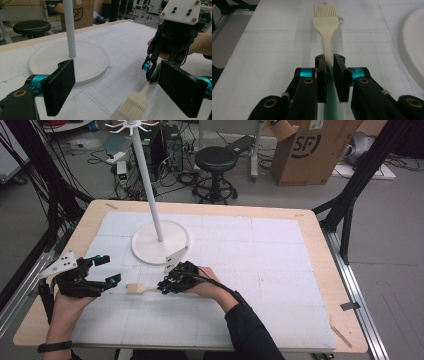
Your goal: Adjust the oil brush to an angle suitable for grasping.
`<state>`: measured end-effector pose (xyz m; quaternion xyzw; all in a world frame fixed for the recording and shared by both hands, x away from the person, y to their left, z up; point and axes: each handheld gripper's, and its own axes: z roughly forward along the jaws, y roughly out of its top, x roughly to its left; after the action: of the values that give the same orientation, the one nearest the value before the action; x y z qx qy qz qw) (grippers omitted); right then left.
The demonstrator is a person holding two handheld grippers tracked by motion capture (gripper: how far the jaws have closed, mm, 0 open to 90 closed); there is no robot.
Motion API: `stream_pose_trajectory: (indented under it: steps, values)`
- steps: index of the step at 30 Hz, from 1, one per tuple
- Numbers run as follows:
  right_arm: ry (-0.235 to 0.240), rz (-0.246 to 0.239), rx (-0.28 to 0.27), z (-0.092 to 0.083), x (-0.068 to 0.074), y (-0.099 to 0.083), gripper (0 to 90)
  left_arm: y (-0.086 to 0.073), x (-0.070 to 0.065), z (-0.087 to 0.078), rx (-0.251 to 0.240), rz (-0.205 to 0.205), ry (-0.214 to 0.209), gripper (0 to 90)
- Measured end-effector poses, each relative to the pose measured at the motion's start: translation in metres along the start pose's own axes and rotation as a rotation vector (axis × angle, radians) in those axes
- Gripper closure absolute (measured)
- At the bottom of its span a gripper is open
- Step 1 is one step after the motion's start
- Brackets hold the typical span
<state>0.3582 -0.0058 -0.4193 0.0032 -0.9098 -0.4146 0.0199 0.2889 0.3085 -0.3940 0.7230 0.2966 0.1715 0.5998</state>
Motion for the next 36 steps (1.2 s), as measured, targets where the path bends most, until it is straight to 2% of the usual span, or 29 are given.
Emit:
stream_pose_trajectory:
  steps: [2, 10, 17, 20, 23, 26, 30, 36]
  values:
    - [0.026, -0.011, 0.007, 0.015, 0.001, 0.007, 82.4, 0.0, 0.0, -0.001, -0.001, -0.002, 0.002, 15.1]
    - [0.071, -0.019, 0.041, 0.039, 0.004, 0.01, 82.3, -0.003, 0.001, -0.004, -0.002, -0.007, 0.005, 15.1]
    - [0.065, -0.033, 0.063, 0.045, 0.005, 0.009, 80.0, -0.003, 0.001, -0.003, 0.003, -0.009, 0.005, 15.1]
    - [0.063, -0.031, 0.06, 0.041, 0.006, 0.009, 70.1, -0.004, 0.001, -0.003, 0.007, -0.006, 0.004, 15.1]
    - [0.069, -0.024, 0.067, 0.034, 0.006, 0.009, 65.4, -0.004, 0.001, -0.002, 0.008, -0.008, 0.004, 15.1]
    - [0.045, -0.016, 0.049, 0.02, 0.005, 0.006, 61.4, -0.004, 0.002, -0.002, 0.007, -0.008, 0.005, 15.1]
    - [-0.002, 0.015, 0.012, -0.01, 0.001, -0.006, 57.4, -0.004, 0.001, 0.002, 0.008, -0.009, -0.003, 15.1]
    - [-0.099, 0.076, -0.026, -0.063, 0.003, -0.036, 52.0, -0.005, 0.003, 0.006, -0.001, -0.023, -0.018, 15.1]
